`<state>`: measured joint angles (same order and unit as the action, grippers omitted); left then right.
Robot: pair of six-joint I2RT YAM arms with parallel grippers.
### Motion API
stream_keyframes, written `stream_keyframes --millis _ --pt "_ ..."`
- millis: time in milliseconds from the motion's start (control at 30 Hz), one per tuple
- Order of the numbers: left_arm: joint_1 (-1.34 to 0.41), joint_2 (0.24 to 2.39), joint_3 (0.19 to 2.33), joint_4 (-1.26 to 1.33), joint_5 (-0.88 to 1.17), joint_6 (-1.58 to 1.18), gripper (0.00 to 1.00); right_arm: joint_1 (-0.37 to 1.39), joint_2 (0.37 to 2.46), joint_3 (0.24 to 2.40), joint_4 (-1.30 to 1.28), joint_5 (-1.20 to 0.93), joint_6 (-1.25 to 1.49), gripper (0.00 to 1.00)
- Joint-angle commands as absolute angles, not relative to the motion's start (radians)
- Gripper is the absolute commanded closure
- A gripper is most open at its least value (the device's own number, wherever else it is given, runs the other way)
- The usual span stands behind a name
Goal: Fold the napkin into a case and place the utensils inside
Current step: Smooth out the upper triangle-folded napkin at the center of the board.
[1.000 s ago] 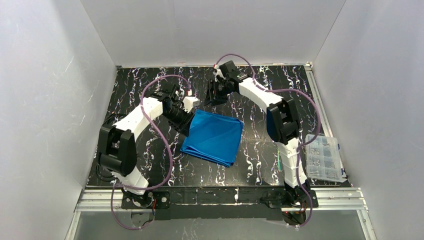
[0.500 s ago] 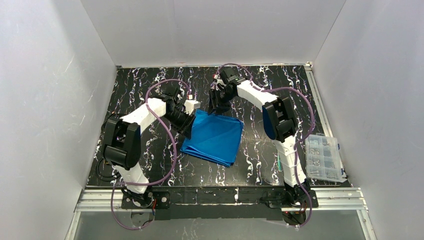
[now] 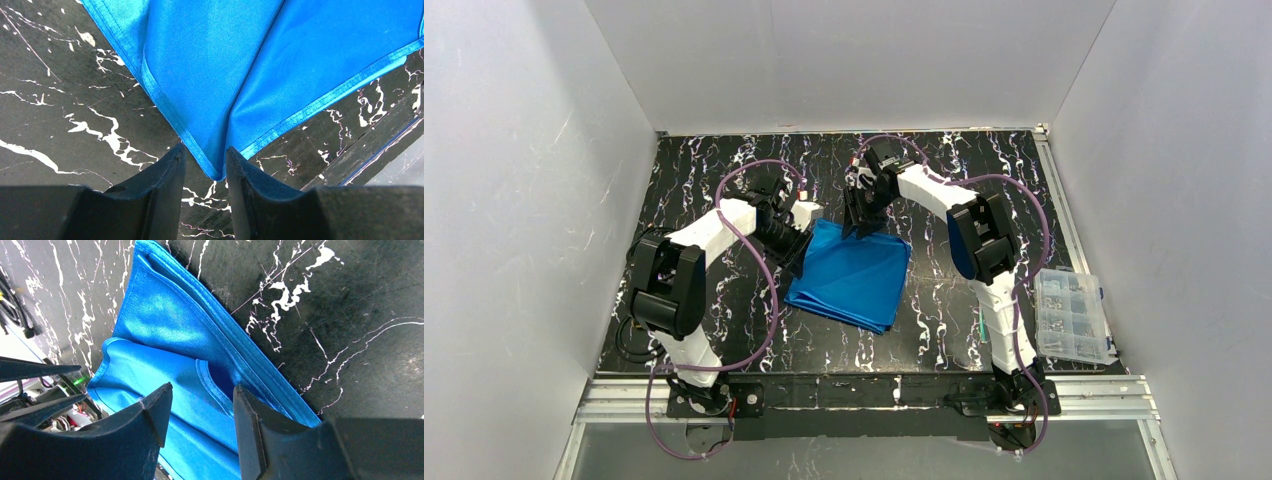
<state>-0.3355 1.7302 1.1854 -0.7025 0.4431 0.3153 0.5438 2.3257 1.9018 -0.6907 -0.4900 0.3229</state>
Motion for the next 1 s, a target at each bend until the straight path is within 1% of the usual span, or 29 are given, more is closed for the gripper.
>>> stream_keyframes --millis 0,200,433,733,967 --pt "-0.332 1.702 1.169 -0.708 0.430 0.318 0.67 0.544 2.336 1.956 -0.724 -0.522 0.276 0.44" --pt "-0.330 1.710 1.173 -0.700 0.424 0.314 0.67 0.546 2.389 1.987 -0.738 -0.576 0.279 0.45" --pt "-0.331 1.709 1.166 -0.693 0.414 0.322 0.68 0.554 2.392 1.970 -0.712 -0.620 0.289 0.46" --pt "-0.330 1.710 1.154 -0.683 0.405 0.327 0.69 0.558 2.375 1.954 -0.676 -0.699 0.298 0.46" --pt "-0.330 1.716 1.159 -0.683 0.407 0.322 0.69 0.560 2.313 1.881 -0.614 -0.748 0.296 0.46"
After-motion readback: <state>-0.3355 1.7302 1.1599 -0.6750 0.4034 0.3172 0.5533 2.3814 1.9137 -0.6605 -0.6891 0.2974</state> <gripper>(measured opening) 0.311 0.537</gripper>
